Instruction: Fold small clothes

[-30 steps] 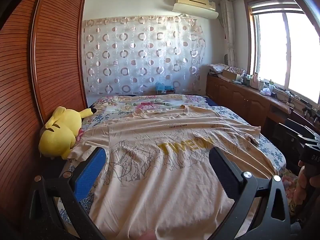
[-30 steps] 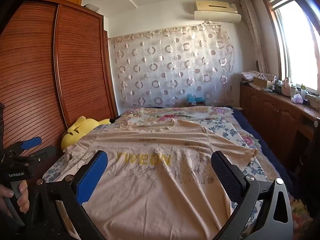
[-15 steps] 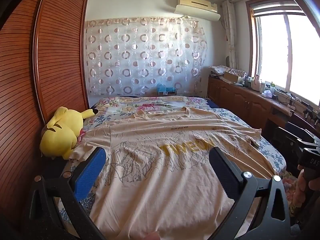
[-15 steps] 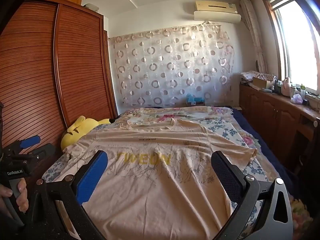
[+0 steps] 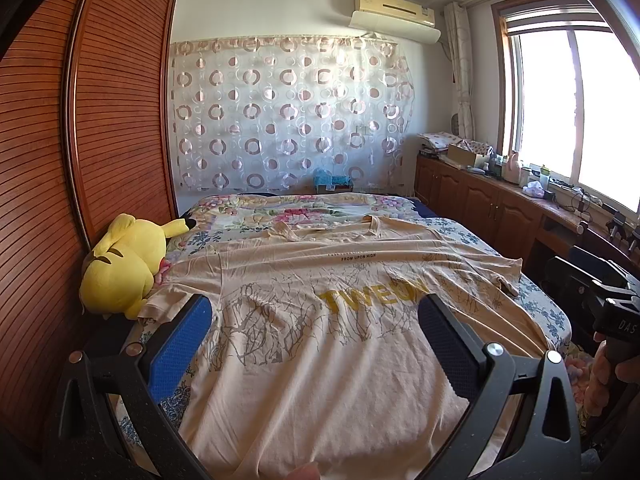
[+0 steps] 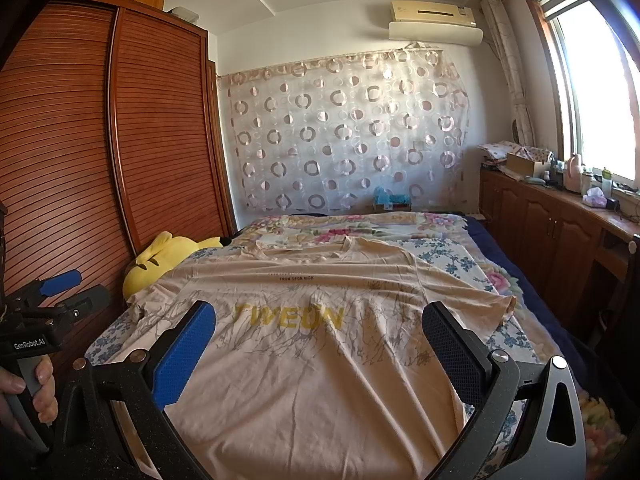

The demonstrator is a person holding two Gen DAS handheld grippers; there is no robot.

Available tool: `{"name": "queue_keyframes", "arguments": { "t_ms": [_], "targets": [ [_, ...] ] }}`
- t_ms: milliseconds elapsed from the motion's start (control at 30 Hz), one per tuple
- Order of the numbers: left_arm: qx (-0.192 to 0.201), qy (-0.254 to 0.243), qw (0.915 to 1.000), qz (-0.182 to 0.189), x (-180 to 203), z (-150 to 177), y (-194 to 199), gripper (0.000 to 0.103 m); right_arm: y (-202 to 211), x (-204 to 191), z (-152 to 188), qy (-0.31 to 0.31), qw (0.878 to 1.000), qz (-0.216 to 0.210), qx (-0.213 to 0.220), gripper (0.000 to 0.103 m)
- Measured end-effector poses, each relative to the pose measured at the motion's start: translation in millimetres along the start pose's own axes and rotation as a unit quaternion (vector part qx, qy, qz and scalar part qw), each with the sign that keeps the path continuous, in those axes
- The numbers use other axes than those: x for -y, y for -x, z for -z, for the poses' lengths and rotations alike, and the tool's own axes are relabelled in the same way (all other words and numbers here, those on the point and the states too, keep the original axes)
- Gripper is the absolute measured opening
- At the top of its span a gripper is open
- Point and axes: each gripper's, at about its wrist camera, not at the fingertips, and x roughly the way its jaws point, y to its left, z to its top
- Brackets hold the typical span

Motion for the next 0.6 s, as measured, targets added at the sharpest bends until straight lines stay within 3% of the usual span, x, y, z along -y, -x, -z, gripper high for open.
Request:
{"name": "queue_keyframes", "arguments": {
  "t_ms": [600],
  "targets": [
    [0.002,0.001,1.0,0.0,-0.2,1.1,-0.2,0.103,1.3,-0.7,0.2,0.001,1.0,-0.001,-0.001,0.103]
  ]
}}
